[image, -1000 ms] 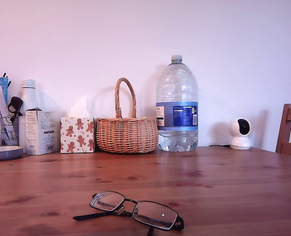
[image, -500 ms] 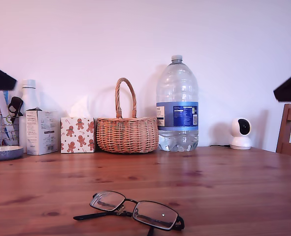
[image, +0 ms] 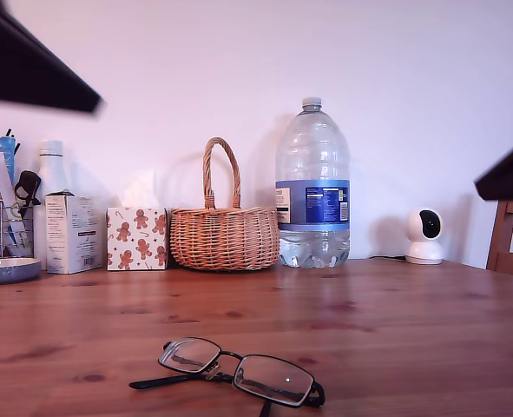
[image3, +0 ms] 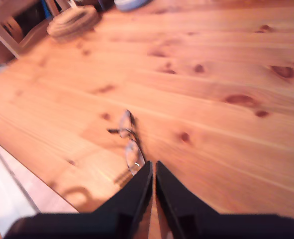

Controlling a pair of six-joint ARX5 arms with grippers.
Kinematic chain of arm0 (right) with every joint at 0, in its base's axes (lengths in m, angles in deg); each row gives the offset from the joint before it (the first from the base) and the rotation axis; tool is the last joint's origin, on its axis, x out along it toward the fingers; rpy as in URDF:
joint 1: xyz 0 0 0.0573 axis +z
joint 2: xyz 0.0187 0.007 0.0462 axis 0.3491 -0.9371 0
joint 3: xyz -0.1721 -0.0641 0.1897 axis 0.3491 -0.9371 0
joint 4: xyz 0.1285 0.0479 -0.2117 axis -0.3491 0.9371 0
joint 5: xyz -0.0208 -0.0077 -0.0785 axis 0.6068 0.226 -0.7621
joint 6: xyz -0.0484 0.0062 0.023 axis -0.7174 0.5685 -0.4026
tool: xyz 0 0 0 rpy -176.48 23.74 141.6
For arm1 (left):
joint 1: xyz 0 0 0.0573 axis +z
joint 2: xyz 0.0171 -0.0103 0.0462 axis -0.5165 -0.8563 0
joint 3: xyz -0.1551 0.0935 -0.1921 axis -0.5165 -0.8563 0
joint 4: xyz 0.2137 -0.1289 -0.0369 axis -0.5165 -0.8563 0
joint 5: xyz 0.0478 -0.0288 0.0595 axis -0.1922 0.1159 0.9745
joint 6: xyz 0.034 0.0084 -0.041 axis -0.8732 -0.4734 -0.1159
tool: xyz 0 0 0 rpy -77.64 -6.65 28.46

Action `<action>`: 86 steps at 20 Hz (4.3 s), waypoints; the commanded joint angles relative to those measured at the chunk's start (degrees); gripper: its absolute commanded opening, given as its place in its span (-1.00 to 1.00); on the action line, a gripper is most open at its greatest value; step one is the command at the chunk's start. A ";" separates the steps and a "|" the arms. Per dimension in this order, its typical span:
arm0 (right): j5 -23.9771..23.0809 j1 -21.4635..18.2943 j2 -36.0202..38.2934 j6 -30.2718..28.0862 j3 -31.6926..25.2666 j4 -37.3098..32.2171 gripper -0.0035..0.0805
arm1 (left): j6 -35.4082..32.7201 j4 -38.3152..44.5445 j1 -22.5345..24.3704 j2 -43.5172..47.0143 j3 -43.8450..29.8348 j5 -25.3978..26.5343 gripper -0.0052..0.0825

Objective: Pick up the glasses and open them, then place them back on the table

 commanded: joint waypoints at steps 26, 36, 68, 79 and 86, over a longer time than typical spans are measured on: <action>0.76 6.51 -8.24 -1.46 -1.05 -2.16 -0.94 | -34.07 -7.19 -5.84 -43.12 19.71 5.44 -0.42; 0.79 6.51 -8.24 -1.46 -1.05 -2.16 -0.94 | -36.87 -0.70 -3.54 -50.05 19.93 6.75 -0.42; 0.79 6.51 -8.24 -1.46 -1.05 -2.19 -0.94 | -38.86 6.51 -1.55 -56.24 20.48 6.84 -0.42; 0.76 6.51 -8.24 -1.46 -1.05 -2.21 -0.94 | -38.84 7.34 -1.55 -58.29 20.48 6.34 -0.43; 0.79 6.51 -8.24 -1.46 -1.05 -2.19 -0.94 | -38.84 7.98 -1.66 -58.53 20.87 6.86 -0.67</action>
